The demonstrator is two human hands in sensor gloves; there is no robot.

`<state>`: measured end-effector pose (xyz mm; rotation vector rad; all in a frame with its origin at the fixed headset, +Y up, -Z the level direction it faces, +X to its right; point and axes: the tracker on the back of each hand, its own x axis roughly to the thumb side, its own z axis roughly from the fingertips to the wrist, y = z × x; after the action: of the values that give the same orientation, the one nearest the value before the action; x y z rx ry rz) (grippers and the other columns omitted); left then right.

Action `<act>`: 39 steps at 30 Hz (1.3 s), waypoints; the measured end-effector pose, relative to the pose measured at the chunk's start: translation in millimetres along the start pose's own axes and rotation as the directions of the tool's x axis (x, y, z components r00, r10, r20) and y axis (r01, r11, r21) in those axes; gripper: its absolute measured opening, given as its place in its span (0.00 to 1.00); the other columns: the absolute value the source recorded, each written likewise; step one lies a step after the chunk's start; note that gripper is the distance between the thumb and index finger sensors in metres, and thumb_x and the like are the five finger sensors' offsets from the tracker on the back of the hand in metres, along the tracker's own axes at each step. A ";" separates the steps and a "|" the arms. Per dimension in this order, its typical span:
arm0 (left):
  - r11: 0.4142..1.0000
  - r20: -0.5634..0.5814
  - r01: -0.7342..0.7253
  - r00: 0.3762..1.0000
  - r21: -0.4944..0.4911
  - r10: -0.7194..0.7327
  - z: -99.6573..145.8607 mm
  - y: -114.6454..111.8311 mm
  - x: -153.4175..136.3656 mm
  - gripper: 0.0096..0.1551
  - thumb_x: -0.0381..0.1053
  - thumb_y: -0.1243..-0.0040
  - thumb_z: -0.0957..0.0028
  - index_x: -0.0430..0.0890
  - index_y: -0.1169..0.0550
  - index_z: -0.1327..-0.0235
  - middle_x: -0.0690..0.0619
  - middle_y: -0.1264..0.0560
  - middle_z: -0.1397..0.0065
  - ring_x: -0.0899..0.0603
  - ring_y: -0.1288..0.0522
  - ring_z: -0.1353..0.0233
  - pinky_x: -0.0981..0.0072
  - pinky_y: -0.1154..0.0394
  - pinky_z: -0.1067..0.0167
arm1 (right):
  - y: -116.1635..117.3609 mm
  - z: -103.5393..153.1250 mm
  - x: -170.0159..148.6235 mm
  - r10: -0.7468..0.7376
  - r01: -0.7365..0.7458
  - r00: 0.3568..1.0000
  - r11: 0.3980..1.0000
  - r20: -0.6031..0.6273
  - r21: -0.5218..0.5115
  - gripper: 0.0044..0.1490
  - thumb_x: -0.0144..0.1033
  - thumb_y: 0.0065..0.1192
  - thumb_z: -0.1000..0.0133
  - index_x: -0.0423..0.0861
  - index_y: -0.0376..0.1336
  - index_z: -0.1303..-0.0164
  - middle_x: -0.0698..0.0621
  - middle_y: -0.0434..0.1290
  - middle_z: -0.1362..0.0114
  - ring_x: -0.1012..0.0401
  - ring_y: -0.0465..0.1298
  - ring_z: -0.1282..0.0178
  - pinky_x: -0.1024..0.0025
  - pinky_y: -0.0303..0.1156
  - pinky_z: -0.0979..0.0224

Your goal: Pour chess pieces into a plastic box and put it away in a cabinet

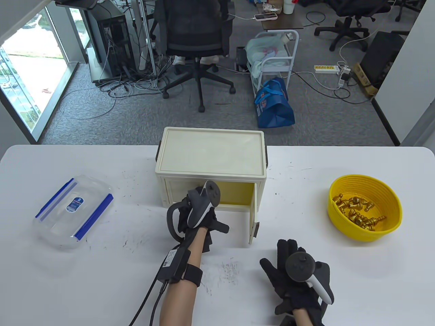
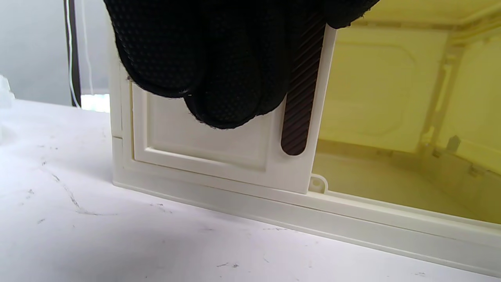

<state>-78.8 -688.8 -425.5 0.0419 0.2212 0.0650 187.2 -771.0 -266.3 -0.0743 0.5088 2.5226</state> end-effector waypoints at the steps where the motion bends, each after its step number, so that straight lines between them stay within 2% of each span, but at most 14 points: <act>1: 1.000 0.007 0.022 1.000 0.014 -0.022 0.9 -0.1 0.7 0.32 0.61 0.55 0.26 0.37 0.19 0.37 0.48 0.12 0.46 0.46 0.12 0.50 0.57 0.15 0.50 | -0.1 0.4 -0.1 0.000 0.000 1.000 1.000 0.000 -0.001 0.55 0.66 0.47 0.36 0.48 0.33 0.11 0.41 0.32 0.09 0.35 0.35 0.12 0.29 0.39 0.20; 8: 0.999 0.091 0.000 0.996 0.038 -0.003 16.4 1.0 -14.5 0.31 0.60 0.53 0.27 0.37 0.18 0.38 0.46 0.12 0.46 0.44 0.12 0.49 0.54 0.15 0.50 | -0.5 0.5 -2.0 -0.017 0.017 1.000 1.000 -0.001 0.004 0.54 0.65 0.47 0.36 0.47 0.34 0.11 0.41 0.32 0.09 0.35 0.35 0.12 0.29 0.39 0.20; 17: 0.988 0.195 -0.096 0.973 -0.123 0.119 39.3 10.6 -71.3 0.31 0.61 0.52 0.28 0.40 0.21 0.29 0.45 0.14 0.37 0.41 0.14 0.42 0.49 0.17 0.45 | -0.4 2.0 -2.7 -0.010 0.010 1.000 1.000 0.003 -0.004 0.54 0.65 0.47 0.36 0.47 0.34 0.11 0.41 0.33 0.09 0.34 0.36 0.13 0.29 0.40 0.21; 23: 0.955 0.149 -0.271 0.946 -0.124 0.288 50.3 15.3 -120.4 0.30 0.59 0.43 0.32 0.43 0.23 0.26 0.46 0.16 0.34 0.41 0.15 0.39 0.49 0.18 0.43 | -0.3 2.8 -3.7 -0.013 0.013 1.000 1.000 -0.001 -0.003 0.54 0.65 0.47 0.36 0.47 0.34 0.11 0.41 0.33 0.09 0.34 0.36 0.13 0.29 0.40 0.21; 27: 0.921 0.114 -0.372 0.916 -0.116 0.385 52.6 14.5 -148.6 0.27 0.56 0.38 0.34 0.46 0.22 0.27 0.46 0.16 0.33 0.41 0.15 0.38 0.48 0.18 0.42 | 0.0 3.3 -3.7 -0.009 0.009 1.000 1.000 -0.007 0.003 0.54 0.64 0.47 0.36 0.47 0.34 0.11 0.41 0.33 0.09 0.34 0.36 0.13 0.29 0.40 0.21; 33: 0.853 0.045 -0.494 0.861 -0.165 0.507 50.1 6.8 -186.7 0.25 0.56 0.41 0.32 0.47 0.22 0.26 0.44 0.17 0.32 0.39 0.16 0.37 0.45 0.19 0.40 | 0.3 4.1 -3.5 -0.004 0.004 1.000 1.000 -0.016 0.010 0.54 0.64 0.47 0.36 0.47 0.34 0.11 0.41 0.33 0.09 0.34 0.36 0.13 0.29 0.40 0.21; 39: 0.778 0.000 -0.604 0.790 -0.174 0.613 47.4 -7.0 -211.6 0.25 0.55 0.45 0.30 0.46 0.23 0.25 0.43 0.18 0.30 0.38 0.17 0.35 0.44 0.20 0.39 | 0.4 4.2 -3.2 -0.001 0.001 1.000 1.000 -0.019 0.013 0.54 0.64 0.47 0.36 0.47 0.34 0.11 0.41 0.33 0.09 0.35 0.36 0.13 0.30 0.41 0.21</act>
<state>-273.9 -712.1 -333.5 -0.0532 0.1364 0.7365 189.9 -771.4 -261.8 -0.0936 0.5329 2.5193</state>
